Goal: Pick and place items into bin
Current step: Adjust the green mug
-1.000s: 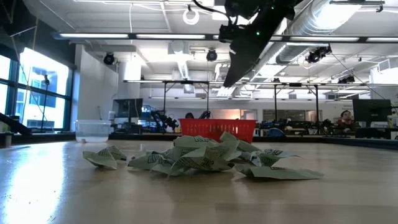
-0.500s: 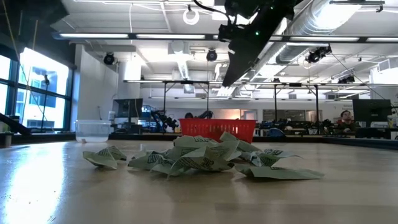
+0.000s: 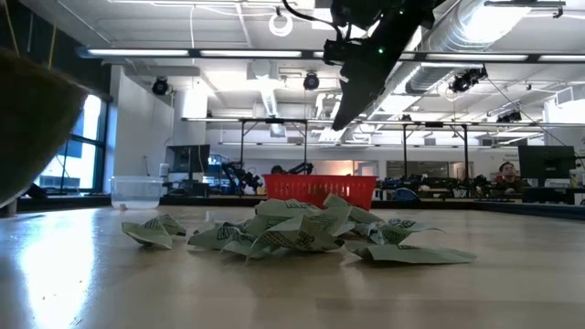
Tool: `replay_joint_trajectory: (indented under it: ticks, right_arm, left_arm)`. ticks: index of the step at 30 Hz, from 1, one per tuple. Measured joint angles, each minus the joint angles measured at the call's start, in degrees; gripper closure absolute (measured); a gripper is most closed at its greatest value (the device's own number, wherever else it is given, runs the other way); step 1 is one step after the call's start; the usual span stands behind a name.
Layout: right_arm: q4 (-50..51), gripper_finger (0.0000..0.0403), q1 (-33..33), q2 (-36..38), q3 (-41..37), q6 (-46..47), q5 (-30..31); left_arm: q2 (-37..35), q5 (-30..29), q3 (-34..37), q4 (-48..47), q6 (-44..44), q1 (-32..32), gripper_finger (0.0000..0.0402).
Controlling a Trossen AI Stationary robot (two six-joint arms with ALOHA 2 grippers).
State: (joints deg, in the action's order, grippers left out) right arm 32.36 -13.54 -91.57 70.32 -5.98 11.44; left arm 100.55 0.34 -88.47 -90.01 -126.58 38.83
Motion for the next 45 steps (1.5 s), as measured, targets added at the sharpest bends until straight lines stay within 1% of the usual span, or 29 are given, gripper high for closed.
replay_joint_trajectory:
  ticks: [3,6,8,12,17,22,27,31,34,36,37,38,40,41,42,43,45]
  right_arm:
    - [-0.11,0.0123,0.00,-0.27,0.00,0.00,-0.01]
    - [-0.10,0.0123,0.02,-0.99,0.00,0.00,0.00]
    - [-0.11,0.0123,0.02,-1.53,0.01,0.06,-0.09]
    - [0.61,0.0123,0.02,-3.26,0.01,0.02,-0.26]
    - [1.44,0.0123,0.02,-4.57,0.00,0.00,-0.70]
    - [1.43,0.0123,0.04,-4.63,0.00,-0.31,-1.36]
    - [1.57,0.0123,0.02,-4.63,0.01,-1.45,-1.39]
    - [1.04,0.0123,0.02,-4.63,0.00,-2.83,-4.37]
    - [0.52,0.0123,0.02,-4.66,0.00,-3.08,-7.49]
    - [0.36,0.0123,-0.04,-5.04,0.00,-3.03,-11.73]
    - [0.61,0.0123,-0.15,-5.44,0.02,-2.39,-15.25]
    - [0.92,0.0123,-0.34,-6.06,0.02,-0.92,-20.09]
    - [1.22,0.0123,-0.63,-7.96,0.02,3.59,-32.60]
    - [0.69,0.0123,-0.61,-9.07,0.02,5.84,-37.73]
    - [-0.55,0.0123,-0.33,-10.25,0.00,8.00,-41.04]
    - [-2.63,0.0123,0.25,-11.46,0.00,9.99,-42.43]
    - [-7.43,0.0123,1.82,-13.40,0.04,12.00,-42.52]
  left_arm:
    - [0.23,2.44,0.02,0.43,-4.26,3.06,0.0351]
    - [0.95,6.29,0.14,0.80,-5.59,4.04,0.0349]
    - [1.26,5.29,0.13,0.89,-5.92,3.68,0.0352]
    - [1.44,-0.18,0.12,1.52,-6.14,2.26,0.0354]
    - [2.13,-3.22,0.25,1.20,-6.12,1.37,0.0348]
    - [2.09,-3.56,2.51,1.96,-6.06,0.94,0.0357]
    - [1.72,-4.09,2.69,1.74,-6.24,0.96,0.0348]
    - [1.70,-3.75,2.84,0.30,-6.29,0.96,0.0351]
    - [1.66,-3.77,2.85,0.34,-6.18,1.40,0.0350]
    - [1.66,-3.33,3.34,0.47,-6.17,1.85,0.0346]
    - [1.66,-2.93,3.83,0.44,-6.18,2.16,0.0344]
    - [1.66,-2.40,4.21,0.45,-6.21,2.19,0.0343]
    - [1.66,-1.23,4.89,0.69,-6.19,2.23,0.0343]
    - [1.64,-1.16,4.96,0.65,-6.19,2.49,0.0344]
    - [1.63,-1.17,4.96,0.69,-6.17,2.54,0.0344]
    - [1.64,-1.20,4.96,0.69,-6.19,2.47,0.0344]
    - [1.64,-1.18,4.98,0.60,-6.18,2.48,0.0342]
